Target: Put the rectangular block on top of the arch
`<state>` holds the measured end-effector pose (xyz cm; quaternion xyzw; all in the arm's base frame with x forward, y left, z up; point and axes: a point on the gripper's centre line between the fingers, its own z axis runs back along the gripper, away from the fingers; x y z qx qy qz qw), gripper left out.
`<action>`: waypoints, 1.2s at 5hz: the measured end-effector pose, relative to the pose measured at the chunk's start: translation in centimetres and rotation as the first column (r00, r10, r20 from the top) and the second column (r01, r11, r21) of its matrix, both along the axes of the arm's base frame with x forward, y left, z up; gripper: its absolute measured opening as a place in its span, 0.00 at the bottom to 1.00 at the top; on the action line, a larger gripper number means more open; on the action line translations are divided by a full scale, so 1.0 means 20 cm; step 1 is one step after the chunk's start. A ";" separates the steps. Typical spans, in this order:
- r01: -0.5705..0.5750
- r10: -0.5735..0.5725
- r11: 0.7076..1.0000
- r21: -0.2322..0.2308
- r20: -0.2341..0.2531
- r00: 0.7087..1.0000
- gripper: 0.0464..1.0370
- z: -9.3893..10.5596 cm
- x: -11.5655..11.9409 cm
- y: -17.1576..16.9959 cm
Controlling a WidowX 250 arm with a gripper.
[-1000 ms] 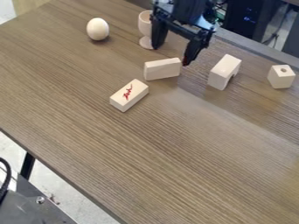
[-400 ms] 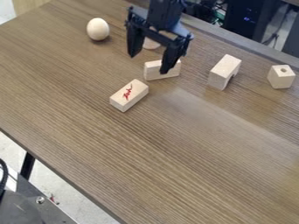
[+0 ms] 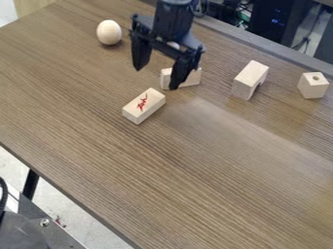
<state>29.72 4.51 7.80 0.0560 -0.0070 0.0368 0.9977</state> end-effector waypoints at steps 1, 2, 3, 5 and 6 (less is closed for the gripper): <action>-0.012 0.012 1.000 0.018 0.034 0.999 0.96 -0.07 -0.02 0.01; -0.014 0.012 0.999 0.036 0.078 0.997 0.96 -0.14 -0.03 0.04; -0.025 0.020 0.999 0.048 0.110 0.994 0.96 -0.17 -0.04 0.06; -0.050 0.044 0.998 0.032 0.168 0.985 0.96 -0.20 -0.03 0.09; -0.059 0.054 0.998 0.028 0.163 0.985 0.91 -0.23 -0.03 0.09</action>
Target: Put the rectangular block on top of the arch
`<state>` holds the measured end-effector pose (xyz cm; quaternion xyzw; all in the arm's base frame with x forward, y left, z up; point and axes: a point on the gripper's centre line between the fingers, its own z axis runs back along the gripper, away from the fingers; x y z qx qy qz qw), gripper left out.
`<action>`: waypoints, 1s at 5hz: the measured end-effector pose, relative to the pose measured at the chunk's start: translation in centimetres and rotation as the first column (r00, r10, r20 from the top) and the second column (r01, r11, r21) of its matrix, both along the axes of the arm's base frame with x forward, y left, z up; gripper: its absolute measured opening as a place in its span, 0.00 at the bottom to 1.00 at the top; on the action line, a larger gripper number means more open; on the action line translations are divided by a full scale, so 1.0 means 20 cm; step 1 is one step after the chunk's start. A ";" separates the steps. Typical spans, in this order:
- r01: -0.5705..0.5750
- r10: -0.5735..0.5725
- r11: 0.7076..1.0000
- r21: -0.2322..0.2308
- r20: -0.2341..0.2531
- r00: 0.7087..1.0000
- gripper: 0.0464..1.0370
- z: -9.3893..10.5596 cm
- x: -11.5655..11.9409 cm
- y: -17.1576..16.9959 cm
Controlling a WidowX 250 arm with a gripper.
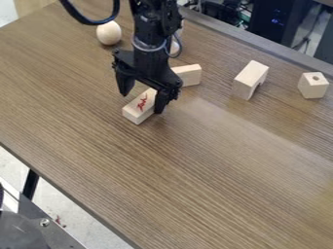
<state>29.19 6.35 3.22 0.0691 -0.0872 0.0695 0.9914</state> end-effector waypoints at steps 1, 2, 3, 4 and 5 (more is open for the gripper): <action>-0.012 0.012 1.000 -0.004 0.008 1.000 0.62 -0.01 0.00 0.00; -0.012 0.012 1.000 -0.001 0.010 1.000 0.49 -0.01 0.00 0.00; -0.014 0.014 1.000 -0.004 -0.006 1.000 0.49 -0.01 -0.01 -0.01; -0.034 0.035 0.998 -0.046 0.016 0.999 0.49 0.08 0.09 -0.05; -0.032 0.031 0.999 0.011 0.061 0.998 0.49 0.27 0.24 -0.18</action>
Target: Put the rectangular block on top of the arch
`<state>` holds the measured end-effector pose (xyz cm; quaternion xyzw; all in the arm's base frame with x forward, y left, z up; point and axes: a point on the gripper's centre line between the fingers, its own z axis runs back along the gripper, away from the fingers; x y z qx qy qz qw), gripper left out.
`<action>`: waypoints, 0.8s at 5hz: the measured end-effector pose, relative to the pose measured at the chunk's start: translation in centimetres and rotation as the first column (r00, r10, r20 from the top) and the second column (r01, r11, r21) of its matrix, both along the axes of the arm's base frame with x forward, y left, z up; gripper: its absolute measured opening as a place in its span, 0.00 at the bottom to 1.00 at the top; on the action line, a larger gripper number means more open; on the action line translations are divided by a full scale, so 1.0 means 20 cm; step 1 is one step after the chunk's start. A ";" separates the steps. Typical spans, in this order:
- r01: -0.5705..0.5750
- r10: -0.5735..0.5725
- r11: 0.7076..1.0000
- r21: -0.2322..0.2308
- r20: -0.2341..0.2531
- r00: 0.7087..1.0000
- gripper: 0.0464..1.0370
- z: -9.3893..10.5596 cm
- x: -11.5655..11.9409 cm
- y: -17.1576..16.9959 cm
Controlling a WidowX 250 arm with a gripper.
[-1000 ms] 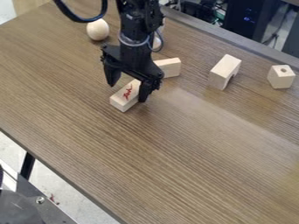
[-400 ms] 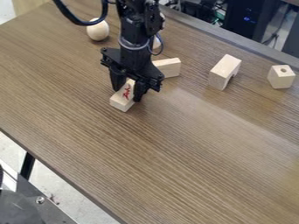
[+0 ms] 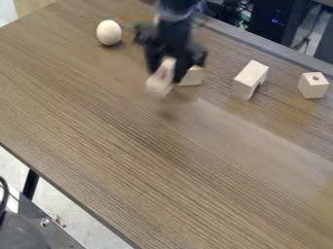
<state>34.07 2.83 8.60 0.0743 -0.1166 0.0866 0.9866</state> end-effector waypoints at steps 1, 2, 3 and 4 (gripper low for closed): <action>0.043 -0.044 0.998 0.038 0.016 0.999 0.49 0.12 0.13 -0.17; 0.069 -0.069 0.997 0.021 0.035 0.997 0.49 0.15 0.26 -0.28; 0.077 -0.077 0.997 -0.003 0.028 0.997 0.49 0.12 0.34 -0.33; 0.089 -0.088 0.995 -0.043 0.019 0.996 0.49 0.08 0.35 -0.36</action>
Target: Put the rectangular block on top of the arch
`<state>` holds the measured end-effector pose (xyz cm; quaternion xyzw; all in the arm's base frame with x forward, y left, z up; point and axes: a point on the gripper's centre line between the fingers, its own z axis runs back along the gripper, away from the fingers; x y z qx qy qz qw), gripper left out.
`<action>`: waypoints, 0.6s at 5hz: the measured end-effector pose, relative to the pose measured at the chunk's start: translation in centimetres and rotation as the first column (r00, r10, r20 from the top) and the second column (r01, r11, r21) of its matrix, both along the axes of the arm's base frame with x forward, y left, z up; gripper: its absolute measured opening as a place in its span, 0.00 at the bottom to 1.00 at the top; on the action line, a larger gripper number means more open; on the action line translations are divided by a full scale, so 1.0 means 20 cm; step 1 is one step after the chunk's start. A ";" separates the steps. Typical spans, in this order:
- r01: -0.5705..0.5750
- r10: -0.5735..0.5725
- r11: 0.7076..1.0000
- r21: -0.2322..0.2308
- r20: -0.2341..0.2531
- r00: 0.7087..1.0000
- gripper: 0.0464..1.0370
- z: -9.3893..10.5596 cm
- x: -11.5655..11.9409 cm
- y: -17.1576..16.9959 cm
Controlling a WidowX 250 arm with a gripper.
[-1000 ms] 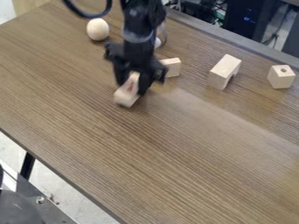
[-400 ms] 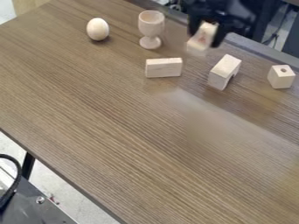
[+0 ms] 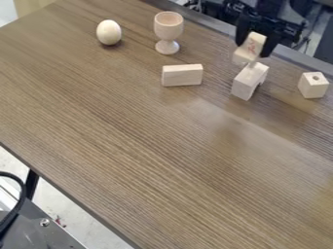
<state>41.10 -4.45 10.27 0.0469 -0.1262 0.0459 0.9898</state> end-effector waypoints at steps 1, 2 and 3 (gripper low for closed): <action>0.052 -0.053 0.998 -0.039 -0.020 0.998 0.49 -0.07 0.02 -0.01; 0.087 -0.088 0.995 -0.054 -0.020 0.996 0.49 -0.09 0.03 -0.03; 0.095 -0.096 0.994 -0.053 -0.027 0.995 0.49 -0.13 0.04 -0.03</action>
